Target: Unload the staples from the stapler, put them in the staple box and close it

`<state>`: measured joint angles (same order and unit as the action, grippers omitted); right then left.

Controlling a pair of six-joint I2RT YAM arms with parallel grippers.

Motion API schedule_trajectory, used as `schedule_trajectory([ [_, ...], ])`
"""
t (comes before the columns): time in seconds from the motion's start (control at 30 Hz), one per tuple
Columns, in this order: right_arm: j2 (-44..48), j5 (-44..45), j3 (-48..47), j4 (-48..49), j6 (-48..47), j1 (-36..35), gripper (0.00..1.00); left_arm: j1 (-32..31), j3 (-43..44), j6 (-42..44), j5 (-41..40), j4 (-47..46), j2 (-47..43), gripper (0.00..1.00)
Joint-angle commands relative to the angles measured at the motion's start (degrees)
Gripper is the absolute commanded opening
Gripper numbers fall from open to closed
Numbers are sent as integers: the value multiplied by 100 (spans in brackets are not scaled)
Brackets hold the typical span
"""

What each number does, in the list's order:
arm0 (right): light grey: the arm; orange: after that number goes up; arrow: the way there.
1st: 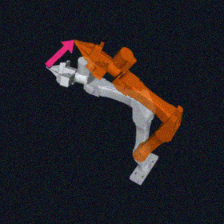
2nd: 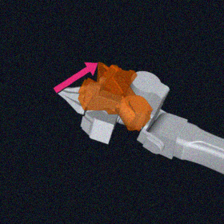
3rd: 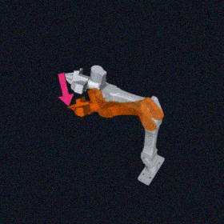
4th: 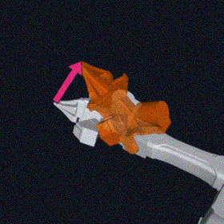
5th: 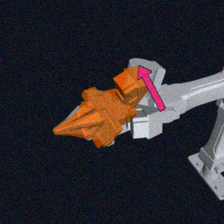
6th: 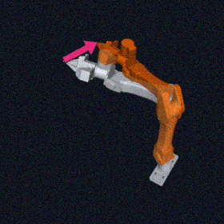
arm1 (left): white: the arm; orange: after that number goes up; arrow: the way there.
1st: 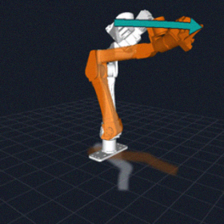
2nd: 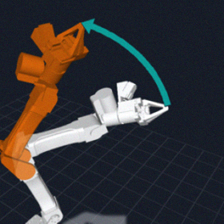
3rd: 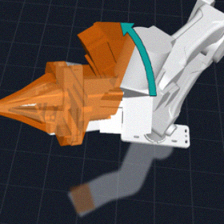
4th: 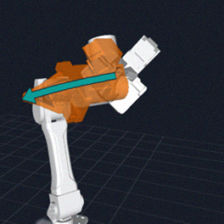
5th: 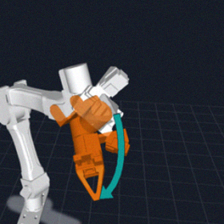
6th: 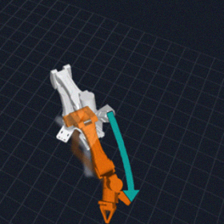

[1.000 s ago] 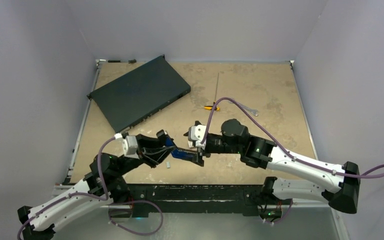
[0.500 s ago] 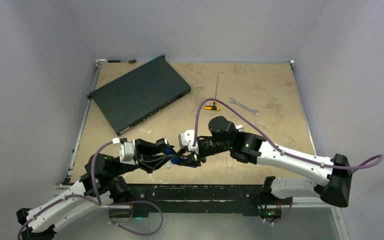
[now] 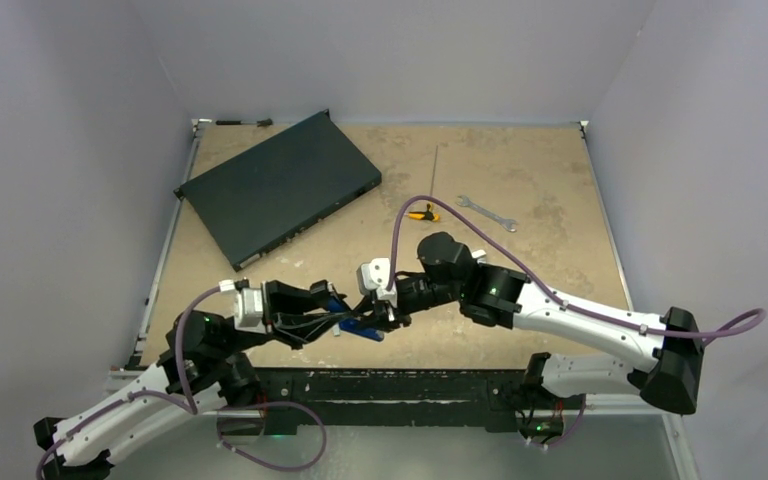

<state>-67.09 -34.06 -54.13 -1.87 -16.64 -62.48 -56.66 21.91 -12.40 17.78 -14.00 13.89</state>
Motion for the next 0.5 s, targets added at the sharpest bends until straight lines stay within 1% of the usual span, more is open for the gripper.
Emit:
schedule_trajectory([
  [0.0,219,209,206,359,253,71,0,-7,-4,-158,-680,-899,-407,0],
  [0.07,367,330,337,713,475,89,0,-3,-176,-251,-1044,-949,-619,0],
  [0.1,431,364,401,837,587,95,0,-10,-258,-298,-1228,-962,-721,2],
  [0.23,483,464,448,975,795,92,0,-7,-453,-456,-1736,-910,-1071,28],
  [0.3,472,580,451,980,840,94,0,-8,-476,-487,-1763,-852,-1115,37],
  [0.43,438,864,449,1021,951,89,0,-5,-422,-518,-1960,-686,-1042,48],
  [0.47,432,946,441,1017,968,95,0,-5,-406,-517,-1984,-638,-1027,56],
])
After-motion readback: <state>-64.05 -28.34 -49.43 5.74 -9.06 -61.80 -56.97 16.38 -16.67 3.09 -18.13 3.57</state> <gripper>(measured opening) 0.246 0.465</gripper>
